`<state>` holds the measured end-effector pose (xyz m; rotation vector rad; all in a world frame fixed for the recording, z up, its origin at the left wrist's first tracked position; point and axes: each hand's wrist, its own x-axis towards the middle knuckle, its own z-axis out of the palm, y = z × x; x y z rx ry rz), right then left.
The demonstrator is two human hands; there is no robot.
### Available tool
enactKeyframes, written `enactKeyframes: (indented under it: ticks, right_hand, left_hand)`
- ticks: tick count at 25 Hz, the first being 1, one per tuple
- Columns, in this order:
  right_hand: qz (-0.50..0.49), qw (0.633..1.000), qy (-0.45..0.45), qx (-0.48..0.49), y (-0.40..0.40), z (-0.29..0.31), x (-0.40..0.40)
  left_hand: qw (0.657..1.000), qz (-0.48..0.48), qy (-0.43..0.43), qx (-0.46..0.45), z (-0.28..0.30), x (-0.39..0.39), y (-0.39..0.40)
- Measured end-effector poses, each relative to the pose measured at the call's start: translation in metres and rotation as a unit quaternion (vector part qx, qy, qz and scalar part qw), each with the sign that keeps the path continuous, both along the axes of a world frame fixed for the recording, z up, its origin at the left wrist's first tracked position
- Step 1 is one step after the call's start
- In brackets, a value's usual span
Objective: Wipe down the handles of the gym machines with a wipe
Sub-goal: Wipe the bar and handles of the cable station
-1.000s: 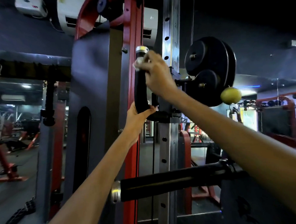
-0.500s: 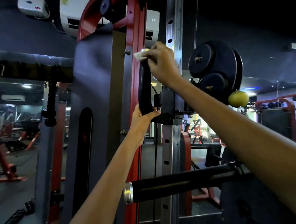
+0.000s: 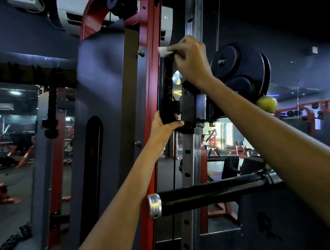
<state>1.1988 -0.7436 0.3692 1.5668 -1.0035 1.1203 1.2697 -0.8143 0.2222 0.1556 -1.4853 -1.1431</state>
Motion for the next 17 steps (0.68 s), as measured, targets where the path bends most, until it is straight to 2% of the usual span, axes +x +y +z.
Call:
enactKeyframes:
  ticks: [2,4,9,12,17]
  right_hand:
    - [-0.049,0.999,0.01,0.01,-0.012,-0.003,0.005]
    - [-0.084,0.994,0.063,-0.011,-0.022,-0.028,0.007]
    - [0.001,0.992,0.125,-0.006,-0.017,-0.069,-0.011]
    - [0.038,0.99,0.129,0.045,-0.015,-0.086,-0.018]
    - [0.043,0.975,0.164,0.142,0.0,-0.091,-0.029]
  left_hand:
    - [1.0,-0.006,-0.003,-0.004,-0.001,0.0,0.0]
    - [1.0,-0.005,-0.006,-0.014,-0.002,0.001,-0.003]
    - [0.996,-0.044,-0.049,-0.057,-0.01,0.018,-0.008]
    - [0.996,-0.088,-0.009,-0.018,-0.02,0.03,-0.013]
    - [0.999,-0.044,0.019,0.002,-0.014,0.044,-0.017]
